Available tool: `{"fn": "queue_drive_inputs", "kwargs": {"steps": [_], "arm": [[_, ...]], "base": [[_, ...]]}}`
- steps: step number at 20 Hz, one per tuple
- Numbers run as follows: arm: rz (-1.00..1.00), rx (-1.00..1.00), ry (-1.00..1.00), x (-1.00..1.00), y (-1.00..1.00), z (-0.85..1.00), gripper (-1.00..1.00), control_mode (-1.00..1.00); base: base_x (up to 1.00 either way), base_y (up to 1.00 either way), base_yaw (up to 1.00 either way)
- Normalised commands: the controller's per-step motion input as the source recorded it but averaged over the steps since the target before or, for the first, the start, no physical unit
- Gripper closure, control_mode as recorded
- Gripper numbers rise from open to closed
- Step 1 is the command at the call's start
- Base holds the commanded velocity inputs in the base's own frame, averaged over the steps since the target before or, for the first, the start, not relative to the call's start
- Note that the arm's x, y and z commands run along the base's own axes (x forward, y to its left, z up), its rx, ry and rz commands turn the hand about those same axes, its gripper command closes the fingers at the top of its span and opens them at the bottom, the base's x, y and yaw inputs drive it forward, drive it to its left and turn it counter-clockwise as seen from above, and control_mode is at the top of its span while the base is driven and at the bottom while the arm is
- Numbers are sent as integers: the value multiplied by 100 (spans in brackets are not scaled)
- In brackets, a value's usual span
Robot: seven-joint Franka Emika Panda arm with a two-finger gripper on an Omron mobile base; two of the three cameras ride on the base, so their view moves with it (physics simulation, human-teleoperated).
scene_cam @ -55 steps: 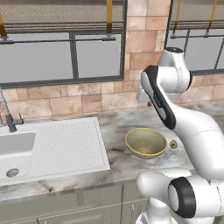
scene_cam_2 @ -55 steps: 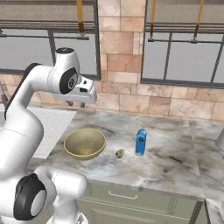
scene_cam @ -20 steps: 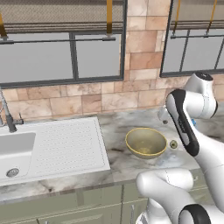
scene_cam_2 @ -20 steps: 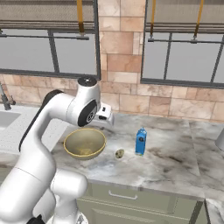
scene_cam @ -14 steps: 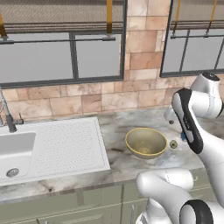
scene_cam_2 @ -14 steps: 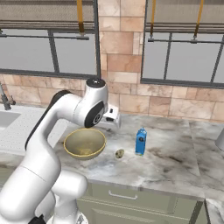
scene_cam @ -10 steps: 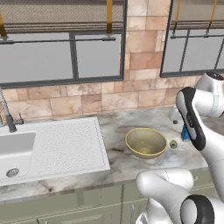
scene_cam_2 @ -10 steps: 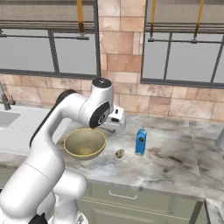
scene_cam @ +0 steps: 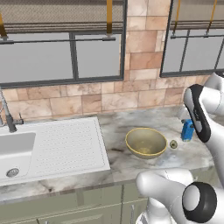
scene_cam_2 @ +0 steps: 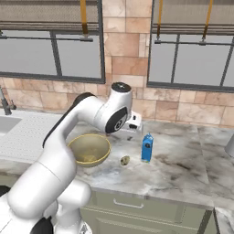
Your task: Gather the eggs and milk located in the vicinity of the sink area and place them right next to the bowl.
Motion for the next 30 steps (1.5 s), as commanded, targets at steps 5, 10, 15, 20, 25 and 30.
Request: {"fn": "queue_drive_inputs", "kwargs": {"steps": [5,10,15,20,25,30], "arm": [[0,0,0,5,-51,-15,-100,-100],[0,0,0,6,-41,-19,-100,-100],[0,0,0,14,-30,-14,-100,-100],[0,0,0,21,-27,-12,-100,-100],[0,0,1,25,-19,-3,-100,-100],[0,0,3,31,-2,-2,-100,-100]], "base": [[0,0,0],[0,0,0],[0,0,0],[0,0,0],[0,0,0],[0,0,0]]}}
